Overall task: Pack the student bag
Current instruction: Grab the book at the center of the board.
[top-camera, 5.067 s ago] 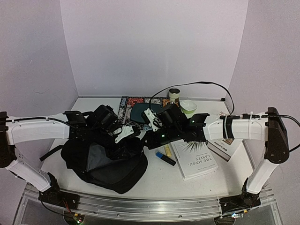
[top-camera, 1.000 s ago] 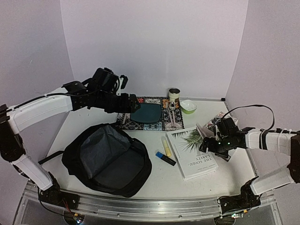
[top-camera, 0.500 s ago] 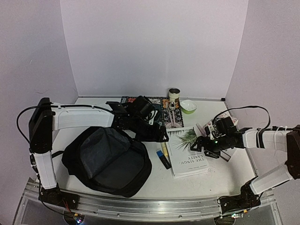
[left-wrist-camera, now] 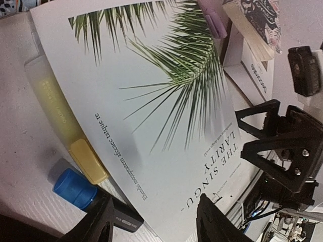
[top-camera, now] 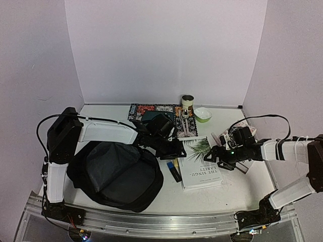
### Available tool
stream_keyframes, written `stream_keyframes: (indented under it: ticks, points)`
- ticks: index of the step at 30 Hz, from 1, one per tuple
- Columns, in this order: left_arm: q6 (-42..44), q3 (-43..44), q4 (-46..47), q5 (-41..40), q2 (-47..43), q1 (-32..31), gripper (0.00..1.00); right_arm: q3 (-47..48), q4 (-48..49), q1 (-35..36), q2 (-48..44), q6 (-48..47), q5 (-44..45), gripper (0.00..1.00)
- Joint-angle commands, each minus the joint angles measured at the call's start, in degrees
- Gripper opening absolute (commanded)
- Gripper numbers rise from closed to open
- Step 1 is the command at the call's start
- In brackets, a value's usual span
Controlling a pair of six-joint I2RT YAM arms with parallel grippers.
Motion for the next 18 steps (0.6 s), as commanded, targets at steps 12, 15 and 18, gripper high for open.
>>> stream_keyframes:
  ticks: [12,15,18]
  points:
    - [-6.3,-1.8,7.4,-1.0,4.5,0.1,0.35,0.7,1.8,0.0,3.2,-0.2,-2.3,0.92]
    - [-6.3,-1.6,7.6,-0.7,5.1,0.1,0.35,0.8,2.0,0.0,3.6,-0.2,-2.4,0.92]
    - [-6.2,-1.8,7.6,-1.1,5.4,0.1,0.34,0.8,2.1,0.0,3.8,-0.3,-2.4,0.92]
